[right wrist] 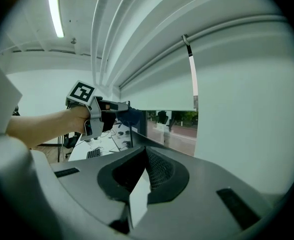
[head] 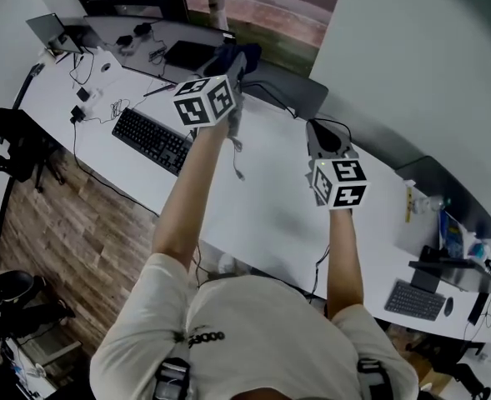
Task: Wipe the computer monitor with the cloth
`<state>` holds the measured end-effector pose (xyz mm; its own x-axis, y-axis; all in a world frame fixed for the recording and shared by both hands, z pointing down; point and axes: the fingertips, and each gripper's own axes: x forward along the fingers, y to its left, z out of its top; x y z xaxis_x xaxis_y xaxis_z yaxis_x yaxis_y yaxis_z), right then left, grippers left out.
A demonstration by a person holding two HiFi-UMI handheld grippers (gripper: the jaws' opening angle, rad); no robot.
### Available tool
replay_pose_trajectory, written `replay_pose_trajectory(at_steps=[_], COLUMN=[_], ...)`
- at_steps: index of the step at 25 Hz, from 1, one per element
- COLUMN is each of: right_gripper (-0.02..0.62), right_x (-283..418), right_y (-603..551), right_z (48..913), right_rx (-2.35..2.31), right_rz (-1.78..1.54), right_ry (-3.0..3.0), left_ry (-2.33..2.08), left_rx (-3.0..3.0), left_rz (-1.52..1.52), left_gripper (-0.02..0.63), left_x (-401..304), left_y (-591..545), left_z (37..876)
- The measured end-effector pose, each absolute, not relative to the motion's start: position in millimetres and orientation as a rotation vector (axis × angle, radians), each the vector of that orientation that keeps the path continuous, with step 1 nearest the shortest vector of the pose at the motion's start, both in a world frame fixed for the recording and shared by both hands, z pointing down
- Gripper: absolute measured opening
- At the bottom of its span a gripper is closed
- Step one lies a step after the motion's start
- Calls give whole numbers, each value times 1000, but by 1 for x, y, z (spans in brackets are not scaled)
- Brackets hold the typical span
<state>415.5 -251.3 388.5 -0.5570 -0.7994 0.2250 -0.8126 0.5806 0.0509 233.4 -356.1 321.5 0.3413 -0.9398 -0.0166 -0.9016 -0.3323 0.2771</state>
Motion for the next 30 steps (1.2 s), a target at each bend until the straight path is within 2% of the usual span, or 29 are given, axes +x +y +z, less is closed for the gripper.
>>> replay_pose_trajectory(at_steps=[15, 21, 30], right_gripper=[-3, -3, -3], right_x=[415, 392, 313], right_y=[-236, -219, -169], right_z=[350, 328, 317], right_rx=[1275, 1246, 1146], right_rz=[-13, -68, -131], right_ry=[-2697, -2736, -2785], left_ry=[-1758, -2003, -2159], left_rx=[2513, 2508, 2519], left_rz=[-318, -35, 198], left_gripper=[120, 120, 121], left_x=[233, 186, 108], left_y=[-311, -248, -133], left_z=[241, 244, 264])
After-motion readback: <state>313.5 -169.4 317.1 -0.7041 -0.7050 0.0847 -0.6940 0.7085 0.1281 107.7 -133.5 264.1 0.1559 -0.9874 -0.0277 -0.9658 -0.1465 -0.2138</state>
